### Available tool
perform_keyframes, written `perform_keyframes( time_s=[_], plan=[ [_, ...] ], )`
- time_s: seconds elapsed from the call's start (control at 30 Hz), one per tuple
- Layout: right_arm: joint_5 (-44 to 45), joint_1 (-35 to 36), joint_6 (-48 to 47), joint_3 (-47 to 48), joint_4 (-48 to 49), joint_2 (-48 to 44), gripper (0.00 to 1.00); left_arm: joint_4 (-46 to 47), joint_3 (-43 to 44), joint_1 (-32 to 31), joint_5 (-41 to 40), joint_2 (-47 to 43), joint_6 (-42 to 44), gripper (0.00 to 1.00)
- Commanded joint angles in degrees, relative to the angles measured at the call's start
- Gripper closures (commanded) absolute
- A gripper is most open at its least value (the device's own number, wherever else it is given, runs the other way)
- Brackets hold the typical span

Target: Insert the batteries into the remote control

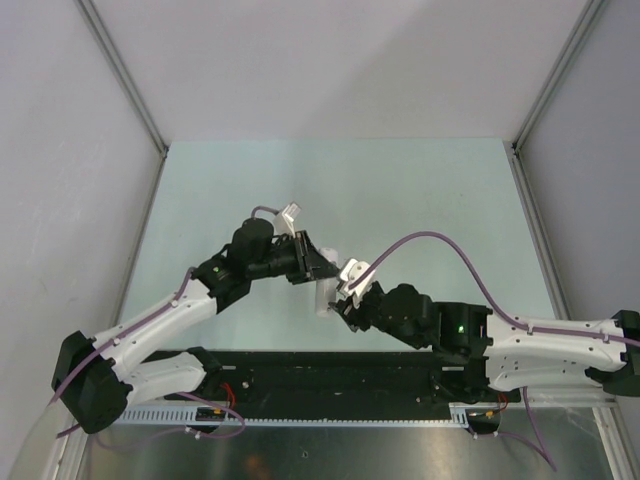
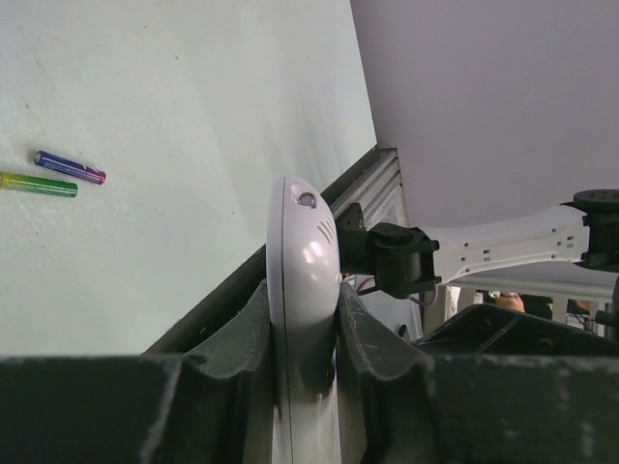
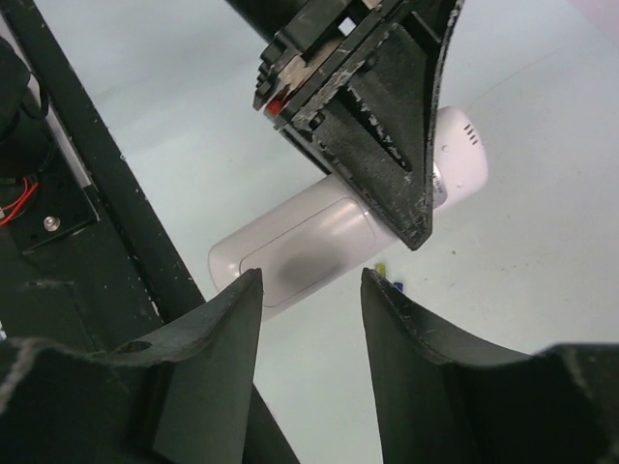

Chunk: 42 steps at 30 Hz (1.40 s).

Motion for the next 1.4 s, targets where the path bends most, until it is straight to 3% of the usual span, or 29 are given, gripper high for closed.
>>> perform_keyframes(
  time_s=[0.0,0.43,0.7,1.37],
  plan=[
    [-1.3,1.0,-0.8,2.2,-0.2,0.6,0.50,1.9,2.8,0.4,3.5,-0.1,-2.0,1.00],
    [3.3,2.1,-2.2,2.2,0.6,3.7,0.53,1.9,3.0,0.5,4.2,-1.1,-2.6,1.00],
    [1.9,2.0,-0.9,2.2,2.0,0.6,0.49,2.0,2.0,0.5,3.7,0.1,-2.0,1.00],
    [0.0,2.2,-0.2,2.3,-0.4,2.0,0.50,2.0,2.9,0.5,3.8,0.0,-2.0,1.00]
  ],
)
